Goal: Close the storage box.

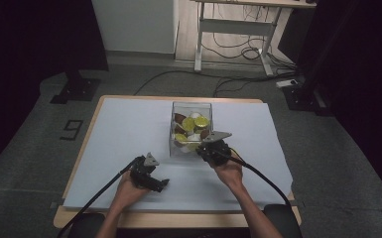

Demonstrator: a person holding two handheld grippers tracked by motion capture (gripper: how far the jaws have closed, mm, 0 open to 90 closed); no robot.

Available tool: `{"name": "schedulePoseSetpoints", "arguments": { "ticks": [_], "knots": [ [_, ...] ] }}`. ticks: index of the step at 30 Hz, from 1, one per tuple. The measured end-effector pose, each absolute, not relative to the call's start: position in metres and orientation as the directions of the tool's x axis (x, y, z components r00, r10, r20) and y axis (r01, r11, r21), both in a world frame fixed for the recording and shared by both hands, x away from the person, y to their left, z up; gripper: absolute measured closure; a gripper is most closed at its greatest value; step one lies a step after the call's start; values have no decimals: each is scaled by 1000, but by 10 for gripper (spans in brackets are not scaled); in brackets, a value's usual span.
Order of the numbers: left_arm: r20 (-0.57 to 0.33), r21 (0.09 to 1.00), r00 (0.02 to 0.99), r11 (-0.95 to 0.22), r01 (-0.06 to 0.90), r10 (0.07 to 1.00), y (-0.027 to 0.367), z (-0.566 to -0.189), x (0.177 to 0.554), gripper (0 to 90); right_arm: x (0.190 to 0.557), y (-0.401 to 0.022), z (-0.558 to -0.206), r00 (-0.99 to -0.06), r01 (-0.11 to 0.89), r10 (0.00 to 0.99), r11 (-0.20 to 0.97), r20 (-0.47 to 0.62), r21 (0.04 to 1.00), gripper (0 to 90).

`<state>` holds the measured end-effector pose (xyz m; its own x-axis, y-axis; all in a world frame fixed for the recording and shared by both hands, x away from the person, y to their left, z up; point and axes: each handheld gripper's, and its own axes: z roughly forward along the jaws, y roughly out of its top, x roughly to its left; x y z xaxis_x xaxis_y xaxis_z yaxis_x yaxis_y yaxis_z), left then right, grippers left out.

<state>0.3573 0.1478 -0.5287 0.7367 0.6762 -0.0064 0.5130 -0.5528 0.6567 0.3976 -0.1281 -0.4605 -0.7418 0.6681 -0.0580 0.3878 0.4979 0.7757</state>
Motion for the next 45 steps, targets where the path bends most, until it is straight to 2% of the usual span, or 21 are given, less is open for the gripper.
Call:
{"name": "schedulePoseSetpoints", "arguments": {
  "ticks": [45],
  "knots": [
    [-6, 658, 736, -551, 513, 677, 148, -529, 357, 0, 410, -126, -465, -711, 399, 701, 469, -57, 788, 786]
  ]
}}
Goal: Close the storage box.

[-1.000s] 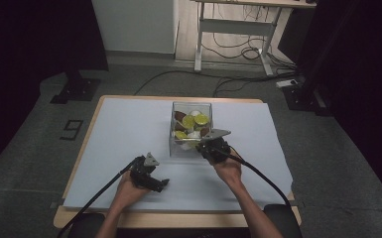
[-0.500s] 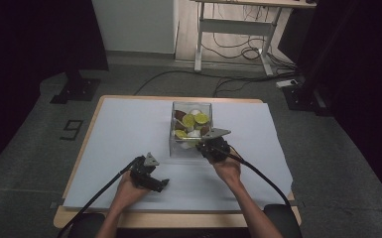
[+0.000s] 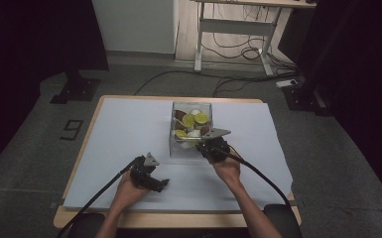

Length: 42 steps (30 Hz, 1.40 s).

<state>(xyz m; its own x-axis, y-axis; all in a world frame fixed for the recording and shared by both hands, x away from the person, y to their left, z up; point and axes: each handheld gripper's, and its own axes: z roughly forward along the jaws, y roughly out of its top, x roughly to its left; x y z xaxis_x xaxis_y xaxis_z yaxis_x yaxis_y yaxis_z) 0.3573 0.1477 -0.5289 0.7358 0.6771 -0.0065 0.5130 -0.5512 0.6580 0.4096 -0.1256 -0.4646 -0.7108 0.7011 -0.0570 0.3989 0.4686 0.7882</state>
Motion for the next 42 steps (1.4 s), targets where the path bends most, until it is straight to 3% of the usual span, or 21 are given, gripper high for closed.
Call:
{"name": "schedulePoseSetpoints", "arguments": {
  "ticks": [23, 29, 42],
  "knots": [
    [-7, 657, 736, -552, 513, 676, 148, -529, 357, 0, 412, -122, -471, -685, 413, 726, 456, -60, 789, 811],
    [-6, 658, 736, -551, 513, 677, 148, -529, 357, 0, 409, -124, -467, -698, 405, 713, 465, -62, 787, 726],
    [-7, 658, 737, -552, 512, 676, 148, -529, 357, 0, 401, -121, -467, -748, 398, 660, 529, -68, 749, 397]
  ]
}}
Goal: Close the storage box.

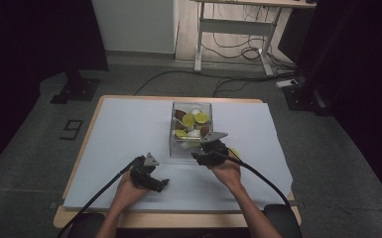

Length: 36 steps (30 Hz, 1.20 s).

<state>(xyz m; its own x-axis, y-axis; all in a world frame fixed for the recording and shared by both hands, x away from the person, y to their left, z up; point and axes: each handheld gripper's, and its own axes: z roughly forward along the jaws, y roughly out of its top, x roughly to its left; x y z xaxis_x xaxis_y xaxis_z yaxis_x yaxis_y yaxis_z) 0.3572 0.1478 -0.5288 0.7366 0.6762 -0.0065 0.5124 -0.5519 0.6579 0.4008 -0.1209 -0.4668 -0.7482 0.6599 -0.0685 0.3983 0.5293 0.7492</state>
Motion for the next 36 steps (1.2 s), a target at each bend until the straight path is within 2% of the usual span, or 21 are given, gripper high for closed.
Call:
{"name": "schedulePoseSetpoints", "arguments": {
  "ticks": [10, 26, 36],
  "knots": [
    [-7, 658, 736, -551, 513, 677, 148, -529, 357, 0, 389, -120, -460, -781, 363, 617, 580, -102, 729, 282],
    [-7, 658, 736, -551, 513, 677, 148, -529, 357, 0, 379, -126, -448, -799, 369, 596, 595, -84, 715, 206],
    [-7, 658, 736, -551, 513, 677, 148, -529, 357, 0, 373, -137, -441, -787, 362, 607, 598, -109, 715, 201]
  ]
}}
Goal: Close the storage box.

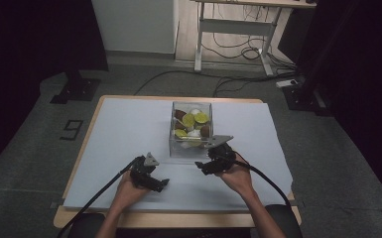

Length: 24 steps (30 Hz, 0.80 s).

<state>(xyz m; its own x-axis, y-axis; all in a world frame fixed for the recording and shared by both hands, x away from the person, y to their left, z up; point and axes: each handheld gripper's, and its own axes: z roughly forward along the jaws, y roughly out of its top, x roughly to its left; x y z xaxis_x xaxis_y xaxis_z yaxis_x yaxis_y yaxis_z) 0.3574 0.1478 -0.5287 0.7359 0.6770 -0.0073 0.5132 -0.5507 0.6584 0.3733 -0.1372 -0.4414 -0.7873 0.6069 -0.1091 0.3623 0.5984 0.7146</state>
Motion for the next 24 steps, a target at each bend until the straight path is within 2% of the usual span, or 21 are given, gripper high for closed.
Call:
{"name": "schedulePoseSetpoints", "arguments": {
  "ticks": [17, 24],
  "knots": [
    [-8, 658, 736, -551, 514, 677, 148, -529, 357, 0, 374, -163, -438, -734, 380, 667, 563, -131, 734, 123],
    [-7, 658, 736, -550, 513, 677, 148, -529, 357, 0, 373, -170, -435, -718, 390, 682, 563, -142, 729, 42]
  ]
}}
